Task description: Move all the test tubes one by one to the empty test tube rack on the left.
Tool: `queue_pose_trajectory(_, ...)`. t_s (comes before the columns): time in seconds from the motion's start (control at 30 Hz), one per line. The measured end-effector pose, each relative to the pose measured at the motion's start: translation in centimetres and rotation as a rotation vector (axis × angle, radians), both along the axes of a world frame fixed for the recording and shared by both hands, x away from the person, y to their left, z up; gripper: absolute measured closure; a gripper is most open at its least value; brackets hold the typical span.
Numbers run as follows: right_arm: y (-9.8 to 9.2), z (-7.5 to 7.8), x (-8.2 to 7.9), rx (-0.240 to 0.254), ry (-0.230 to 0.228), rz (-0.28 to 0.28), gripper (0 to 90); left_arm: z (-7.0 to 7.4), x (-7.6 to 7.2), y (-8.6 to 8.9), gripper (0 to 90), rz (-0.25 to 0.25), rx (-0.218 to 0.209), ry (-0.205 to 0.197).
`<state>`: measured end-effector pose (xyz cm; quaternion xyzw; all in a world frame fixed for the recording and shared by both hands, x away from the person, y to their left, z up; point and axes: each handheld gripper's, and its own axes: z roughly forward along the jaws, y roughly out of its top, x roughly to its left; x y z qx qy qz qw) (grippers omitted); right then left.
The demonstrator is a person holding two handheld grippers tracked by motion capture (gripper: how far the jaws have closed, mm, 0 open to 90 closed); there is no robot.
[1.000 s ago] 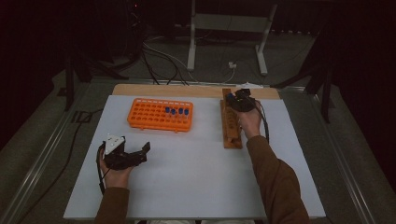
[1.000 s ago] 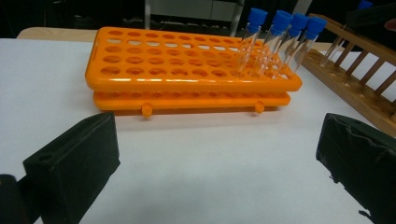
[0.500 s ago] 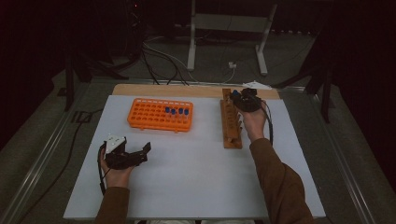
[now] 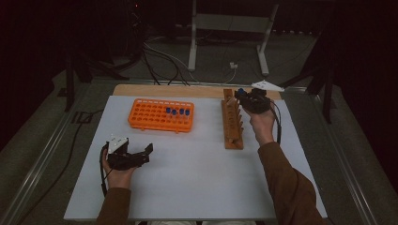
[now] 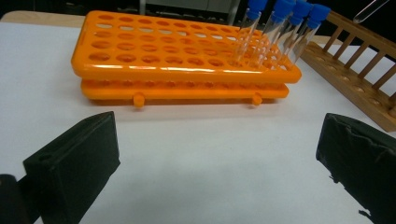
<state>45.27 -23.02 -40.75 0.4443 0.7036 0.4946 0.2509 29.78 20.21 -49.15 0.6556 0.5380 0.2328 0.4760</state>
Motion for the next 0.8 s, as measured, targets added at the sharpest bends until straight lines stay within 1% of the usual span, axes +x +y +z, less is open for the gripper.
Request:
queue_pose_trajectory(0.1, 0.2, -0.1, -0.8, -0.019, -0.009, 0.028, 77.1, -0.1, 0.1, -0.1, 0.4, -0.005, 0.0, 0.004)
queue_pose_trajectory(0.17, 0.3, -0.3, -1.2, -0.023, -0.011, 0.044, 77.1, -0.1, 0.1, -0.2, 0.4, -0.007, 0.001, 0.006)
queue_pose_trajectory(0.3, 0.3, -0.5, -1.8, -0.008, -0.014, 0.059, 77.0, -0.2, 0.1, -0.3, 0.4, -0.011, 0.002, 0.008)
queue_pose_trajectory(0.53, 0.8, -0.8, -3.2, -0.015, -0.018, 0.098, 77.0, -0.1, 0.1, -0.4, 0.4, -0.018, 0.002, 0.01)
queue_pose_trajectory(0.57, 0.8, -0.8, -3.5, -0.013, -0.018, 0.103, 77.0, -0.1, 0.1, -0.5, 0.4, -0.021, -0.001, 0.01)
queue_pose_trajectory(0.6, 0.9, -0.9, -3.7, -0.012, -0.018, 0.11, 77.0, -0.1, 0.1, -0.5, 0.4, -0.03, -0.014, 0.011)
queue_pose_trajectory(0.67, 1.1, -1.1, -4.1, -0.01, -0.016, 0.122, 77.0, 0.1, 0.1, -0.7, 0.4, -0.046, -0.054, 0.01)
queue_pose_trajectory(0.8, 1.3, -1.6, -4.8, 0.0, -0.004, 0.144, 77.0, 0.5, 0.0, -1.4, 0.4, -0.076, -0.068, -0.007)
